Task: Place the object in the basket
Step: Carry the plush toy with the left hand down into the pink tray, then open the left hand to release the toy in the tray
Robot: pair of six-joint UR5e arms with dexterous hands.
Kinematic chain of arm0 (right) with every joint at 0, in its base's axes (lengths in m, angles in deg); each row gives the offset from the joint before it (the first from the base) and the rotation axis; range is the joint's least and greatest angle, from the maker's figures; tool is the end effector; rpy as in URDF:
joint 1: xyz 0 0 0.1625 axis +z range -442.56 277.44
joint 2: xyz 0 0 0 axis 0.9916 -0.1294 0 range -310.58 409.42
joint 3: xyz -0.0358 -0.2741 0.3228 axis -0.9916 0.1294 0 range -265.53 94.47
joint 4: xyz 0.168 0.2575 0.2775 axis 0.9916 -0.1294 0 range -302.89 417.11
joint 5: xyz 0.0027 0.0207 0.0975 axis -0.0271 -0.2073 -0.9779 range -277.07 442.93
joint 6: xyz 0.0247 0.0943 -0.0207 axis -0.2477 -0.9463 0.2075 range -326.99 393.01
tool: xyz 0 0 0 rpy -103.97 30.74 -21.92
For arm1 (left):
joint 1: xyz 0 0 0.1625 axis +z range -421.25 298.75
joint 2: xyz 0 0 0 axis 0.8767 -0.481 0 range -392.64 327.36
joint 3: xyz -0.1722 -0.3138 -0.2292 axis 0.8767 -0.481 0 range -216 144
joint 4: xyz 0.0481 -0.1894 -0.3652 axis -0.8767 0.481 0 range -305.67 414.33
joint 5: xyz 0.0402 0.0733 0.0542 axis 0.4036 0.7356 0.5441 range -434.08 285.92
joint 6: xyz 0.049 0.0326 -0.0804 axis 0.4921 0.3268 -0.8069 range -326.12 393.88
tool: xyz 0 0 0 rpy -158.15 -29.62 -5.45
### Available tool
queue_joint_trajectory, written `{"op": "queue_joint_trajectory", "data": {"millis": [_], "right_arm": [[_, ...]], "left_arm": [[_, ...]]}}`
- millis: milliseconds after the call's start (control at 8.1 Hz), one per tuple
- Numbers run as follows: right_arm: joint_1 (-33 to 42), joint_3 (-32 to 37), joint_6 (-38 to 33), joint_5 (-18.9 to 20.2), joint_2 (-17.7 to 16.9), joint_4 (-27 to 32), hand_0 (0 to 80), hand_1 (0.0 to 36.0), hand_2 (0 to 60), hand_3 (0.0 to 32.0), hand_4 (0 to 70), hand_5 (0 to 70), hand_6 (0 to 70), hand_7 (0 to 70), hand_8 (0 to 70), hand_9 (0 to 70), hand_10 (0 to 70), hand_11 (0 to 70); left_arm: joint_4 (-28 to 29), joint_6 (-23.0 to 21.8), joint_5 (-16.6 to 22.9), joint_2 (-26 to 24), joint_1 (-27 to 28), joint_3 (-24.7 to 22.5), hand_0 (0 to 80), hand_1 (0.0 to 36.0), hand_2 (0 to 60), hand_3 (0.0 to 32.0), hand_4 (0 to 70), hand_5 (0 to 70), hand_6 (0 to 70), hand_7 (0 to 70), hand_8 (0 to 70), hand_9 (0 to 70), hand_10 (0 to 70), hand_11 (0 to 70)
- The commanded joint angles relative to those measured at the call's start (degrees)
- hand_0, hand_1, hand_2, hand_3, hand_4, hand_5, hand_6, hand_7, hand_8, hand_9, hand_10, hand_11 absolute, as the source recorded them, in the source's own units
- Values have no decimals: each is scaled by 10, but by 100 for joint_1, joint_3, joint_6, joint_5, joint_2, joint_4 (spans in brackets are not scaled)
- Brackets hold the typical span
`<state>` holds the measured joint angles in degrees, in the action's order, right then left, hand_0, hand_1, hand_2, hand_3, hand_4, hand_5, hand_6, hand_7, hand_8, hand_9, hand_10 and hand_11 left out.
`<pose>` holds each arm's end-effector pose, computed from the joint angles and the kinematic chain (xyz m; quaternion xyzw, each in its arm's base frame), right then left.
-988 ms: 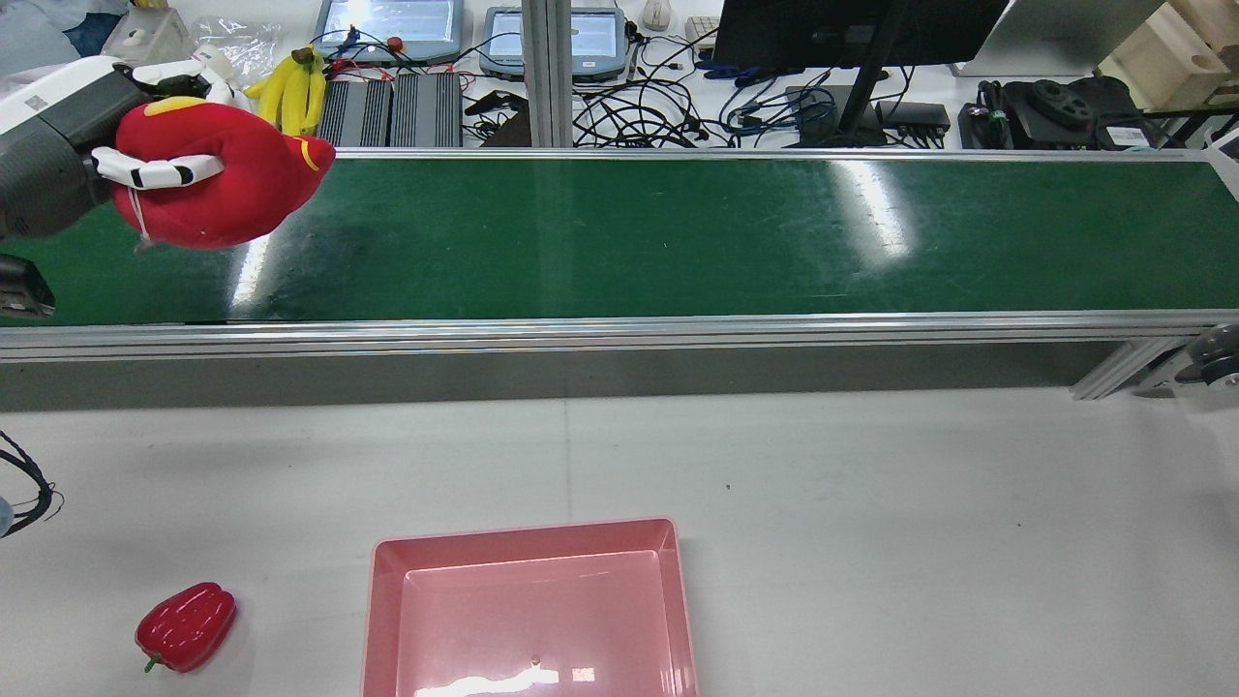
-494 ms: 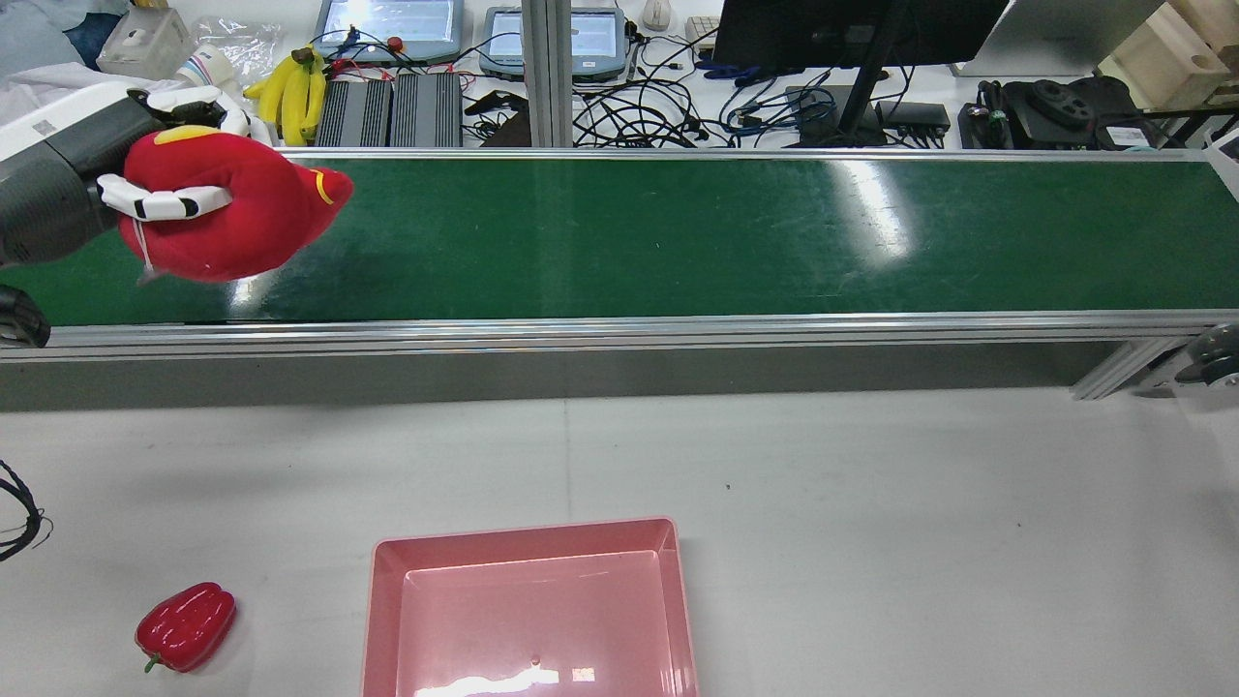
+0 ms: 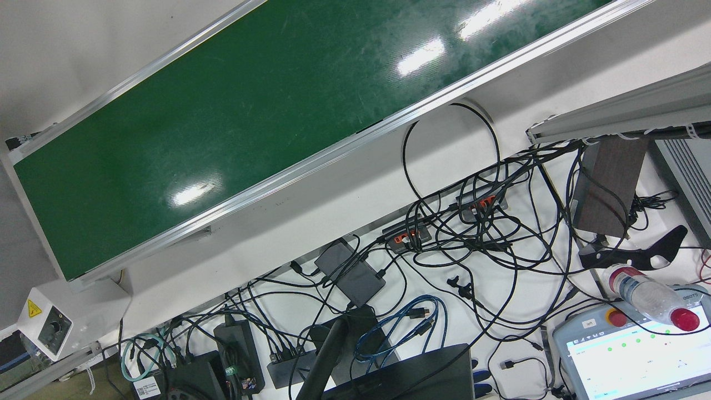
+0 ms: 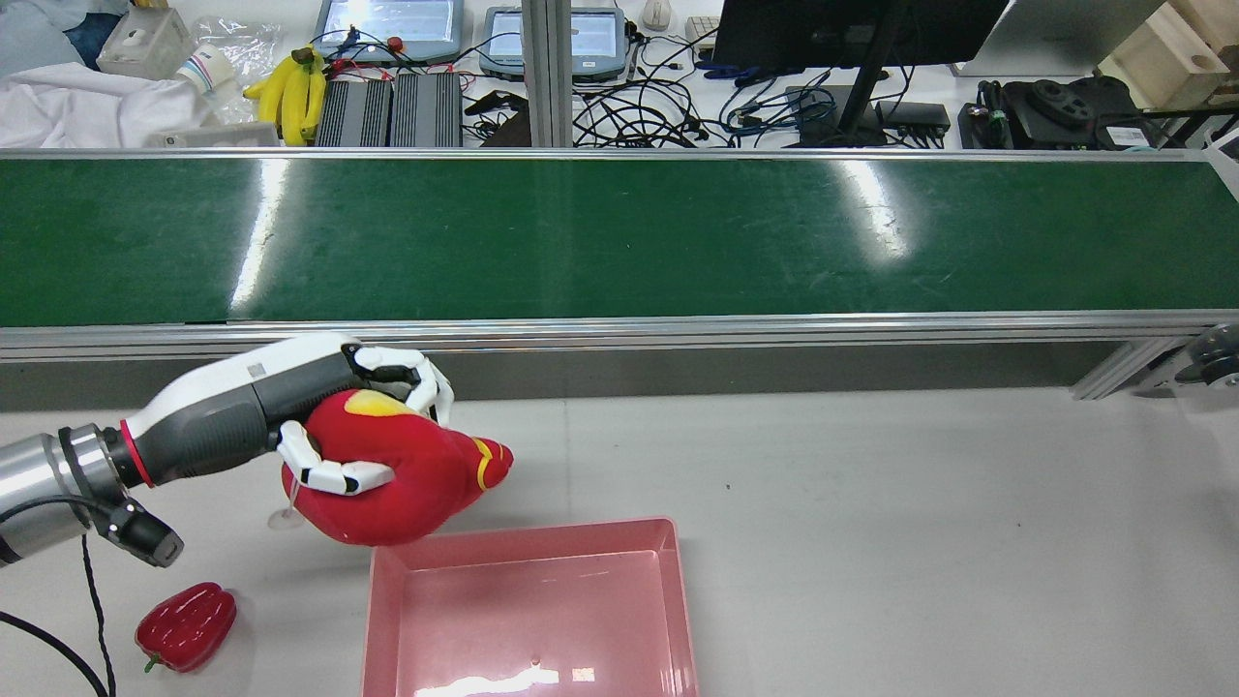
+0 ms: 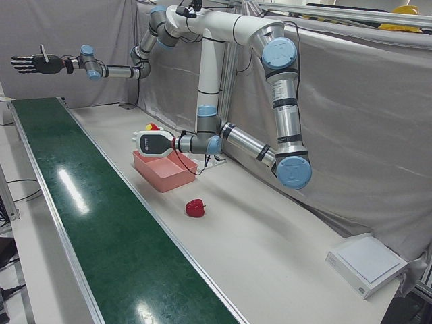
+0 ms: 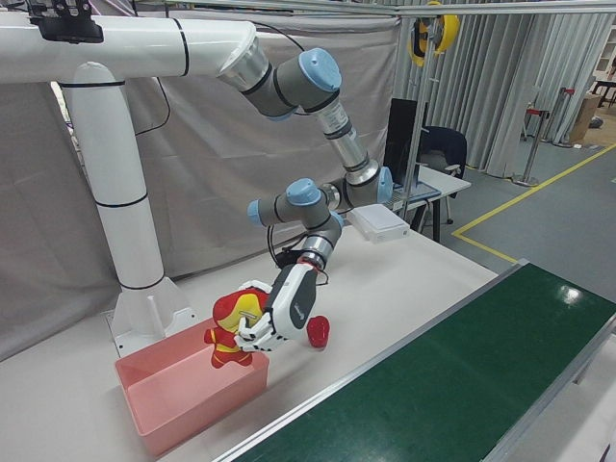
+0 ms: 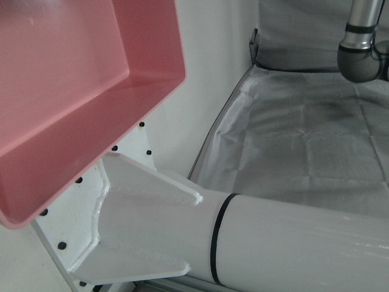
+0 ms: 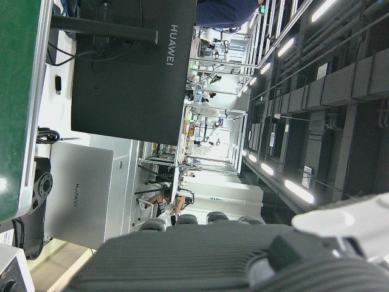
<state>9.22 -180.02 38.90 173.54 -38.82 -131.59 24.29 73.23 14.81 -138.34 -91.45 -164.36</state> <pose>0.1476 -0.4937 0.6485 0.0424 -0.6905 0.7215 0.0296 0.3441 -0.3566 0.3045 -0.1437 0.8263 -0.3592 0.4092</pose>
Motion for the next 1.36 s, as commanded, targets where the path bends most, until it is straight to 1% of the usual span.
{"op": "queue_joint_trajectory", "data": {"millis": [0,123,247,370,494,617,741,864,988,1111,1235], "right_arm": [[-3,9,0,0,0,0,0,0,0,0,0,0,0,0,0,0,0,0],[-3,9,0,0,0,0,0,0,0,0,0,0,0,0,0,0,0,0],[-3,0,0,0,0,0,0,0,0,0,0,0,0,0,0,0,0,0],[-3,0,0,0,0,0,0,0,0,0,0,0,0,0,0,0,0,0],[6,0,0,0,0,0,0,0,0,0,0,0,0,0,0,0,0,0],[6,0,0,0,0,0,0,0,0,0,0,0,0,0,0,0,0,0],[6,0,0,0,0,0,0,0,0,0,0,0,0,0,0,0,0,0],[6,0,0,0,0,0,0,0,0,0,0,0,0,0,0,0,0,0],[6,0,0,0,0,0,0,0,0,0,0,0,0,0,0,0,0,0],[6,0,0,0,0,0,0,0,0,0,0,0,0,0,0,0,0,0],[6,0,0,0,0,0,0,0,0,0,0,0,0,0,0,0,0,0]], "left_arm": [[-116,336,-293,-3,883,4,474,224,600,0,293,700,269,481,427,511,390,555],[-116,336,-302,-20,998,4,478,222,600,0,289,700,258,467,414,499,373,534],[-133,345,-302,-3,999,4,482,170,508,0,229,700,180,366,338,411,287,423],[-186,354,-294,15,990,4,475,115,240,10,93,700,115,270,263,298,179,269],[-230,354,-285,15,929,-13,483,91,76,106,32,631,77,211,219,236,124,190],[-291,345,-276,23,859,-57,486,80,0,152,17,546,42,141,175,175,91,142],[-413,354,-276,41,850,-144,487,80,0,168,19,472,25,112,159,153,78,124],[-519,362,-276,41,815,-154,503,95,0,154,45,416,21,115,150,140,68,111],[-529,362,-276,50,797,-154,533,117,0,166,41,383,20,115,156,138,62,105],[-599,362,-276,50,779,-206,575,154,0,152,39,393,20,117,161,139,62,109],[-738,354,-267,59,562,-346,542,122,0,124,42,385,19,113,170,143,63,107]]}}
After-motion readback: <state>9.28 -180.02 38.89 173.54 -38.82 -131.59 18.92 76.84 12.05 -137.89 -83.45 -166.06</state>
